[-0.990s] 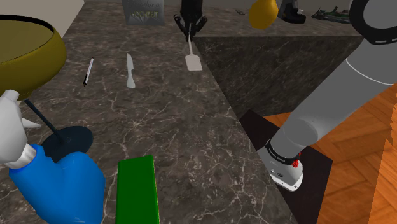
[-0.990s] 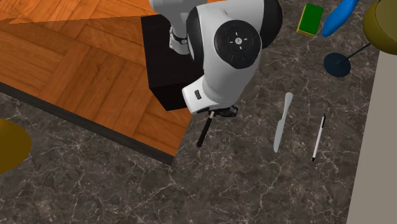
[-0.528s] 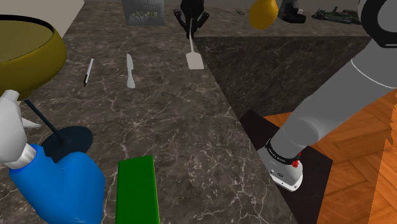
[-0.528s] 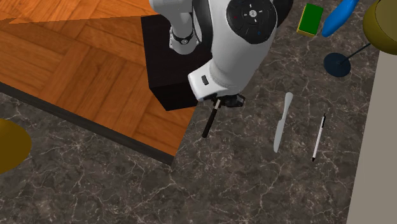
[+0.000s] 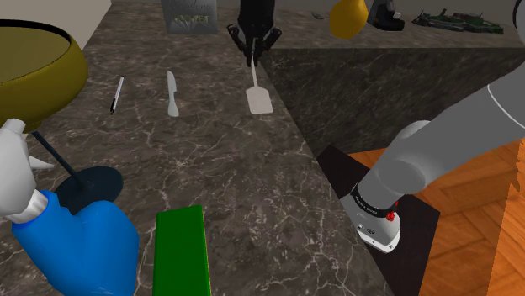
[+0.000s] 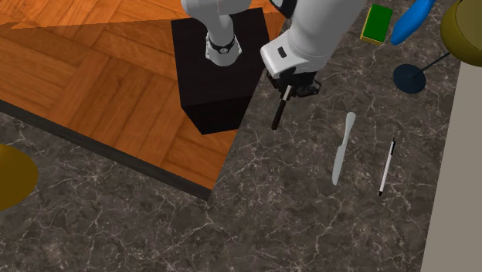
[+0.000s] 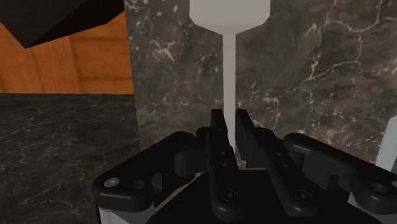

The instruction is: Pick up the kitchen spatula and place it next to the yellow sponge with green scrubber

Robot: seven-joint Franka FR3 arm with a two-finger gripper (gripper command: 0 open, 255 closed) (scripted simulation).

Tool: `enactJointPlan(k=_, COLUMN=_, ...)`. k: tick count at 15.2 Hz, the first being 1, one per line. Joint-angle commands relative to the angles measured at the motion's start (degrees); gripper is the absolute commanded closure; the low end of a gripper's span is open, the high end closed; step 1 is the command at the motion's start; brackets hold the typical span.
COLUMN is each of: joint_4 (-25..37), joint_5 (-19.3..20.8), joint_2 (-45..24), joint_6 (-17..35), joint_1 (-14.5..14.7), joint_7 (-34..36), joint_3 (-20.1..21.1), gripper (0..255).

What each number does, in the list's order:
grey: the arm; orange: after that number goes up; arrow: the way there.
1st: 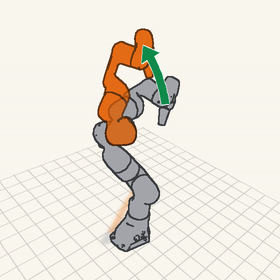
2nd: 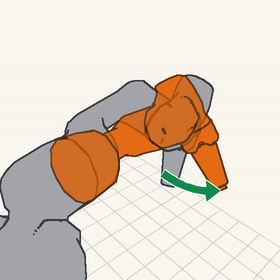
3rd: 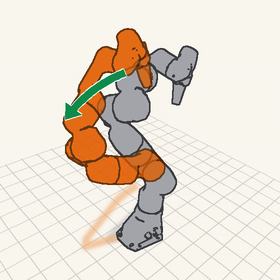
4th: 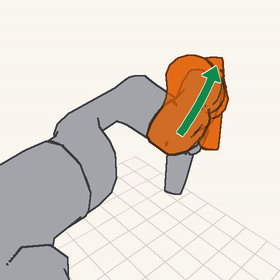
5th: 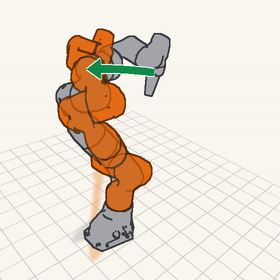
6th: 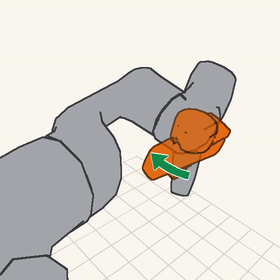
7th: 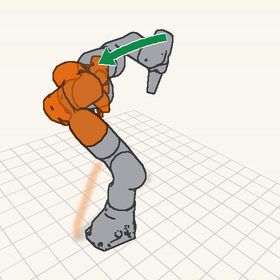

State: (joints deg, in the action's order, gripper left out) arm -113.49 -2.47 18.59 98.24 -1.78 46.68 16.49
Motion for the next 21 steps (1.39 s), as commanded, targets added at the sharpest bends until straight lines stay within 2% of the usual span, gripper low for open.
enactJointPlan(k=1, joint_4=-2.16, joint_5=-1.03, joint_2=2.68, joint_6=-0.43, joint_1=1.05, joint_7=1.89, joint_3=1.18, gripper=255)
enactJointPlan(k=11, joint_4=-7.6, joint_5=-6.61, joint_2=11.74, joint_6=-3.19, joint_1=6.53, joint_7=12.58, joint_3=8.51, gripper=255)
enactJointPlan(k=21, joint_4=-6.63, joint_5=-12.35, joint_2=15.39, joint_6=-6.03, joint_1=11.21, joint_7=25.17, joint_3=17.94, gripper=255)
